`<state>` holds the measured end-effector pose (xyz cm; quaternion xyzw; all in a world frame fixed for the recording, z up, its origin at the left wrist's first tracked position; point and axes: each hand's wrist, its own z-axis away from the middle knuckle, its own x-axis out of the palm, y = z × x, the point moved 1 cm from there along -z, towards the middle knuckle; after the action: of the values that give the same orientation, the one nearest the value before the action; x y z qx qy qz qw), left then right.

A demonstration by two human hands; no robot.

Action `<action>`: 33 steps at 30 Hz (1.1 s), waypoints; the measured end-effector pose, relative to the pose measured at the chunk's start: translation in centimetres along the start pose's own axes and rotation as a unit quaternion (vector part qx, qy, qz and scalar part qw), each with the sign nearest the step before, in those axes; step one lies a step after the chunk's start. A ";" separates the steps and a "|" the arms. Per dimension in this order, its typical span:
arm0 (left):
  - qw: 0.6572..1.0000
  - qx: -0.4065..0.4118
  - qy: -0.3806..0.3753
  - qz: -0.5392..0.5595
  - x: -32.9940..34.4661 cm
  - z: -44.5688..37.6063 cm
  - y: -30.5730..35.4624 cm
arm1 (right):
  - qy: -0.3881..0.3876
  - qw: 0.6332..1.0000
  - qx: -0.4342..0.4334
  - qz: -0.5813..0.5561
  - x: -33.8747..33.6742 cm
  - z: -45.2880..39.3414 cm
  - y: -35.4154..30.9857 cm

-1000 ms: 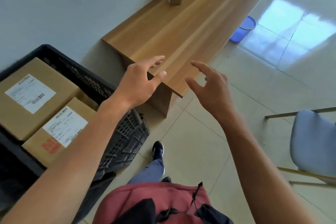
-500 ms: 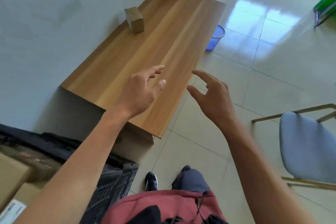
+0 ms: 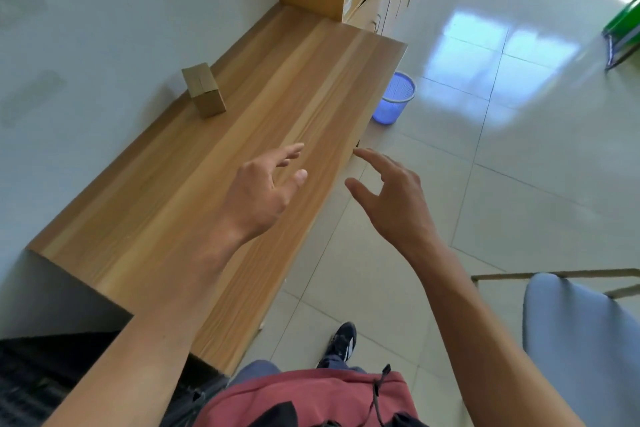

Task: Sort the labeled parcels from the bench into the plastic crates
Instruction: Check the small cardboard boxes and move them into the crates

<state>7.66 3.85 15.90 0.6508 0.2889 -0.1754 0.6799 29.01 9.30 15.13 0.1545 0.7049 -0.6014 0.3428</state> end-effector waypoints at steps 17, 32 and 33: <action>0.986 -0.106 0.117 0.044 -1.7 -16.9 -5.9 | -0.120 0.991 -0.039 0.039 3.3 -23.0 -0.1; 0.937 -0.266 0.214 0.070 -6.9 -22.5 -16.2 | -0.294 0.940 -0.141 0.102 14.8 -37.8 -5.2; 0.931 -0.280 0.222 0.071 -6.9 -22.8 -16.7 | -0.307 0.933 -0.154 0.104 15.7 -38.6 -5.5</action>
<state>-11.68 23.84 7.45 0.4752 0.4229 0.1099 0.7637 2.80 41.79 10.28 -0.0201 0.6292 -0.4646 0.6228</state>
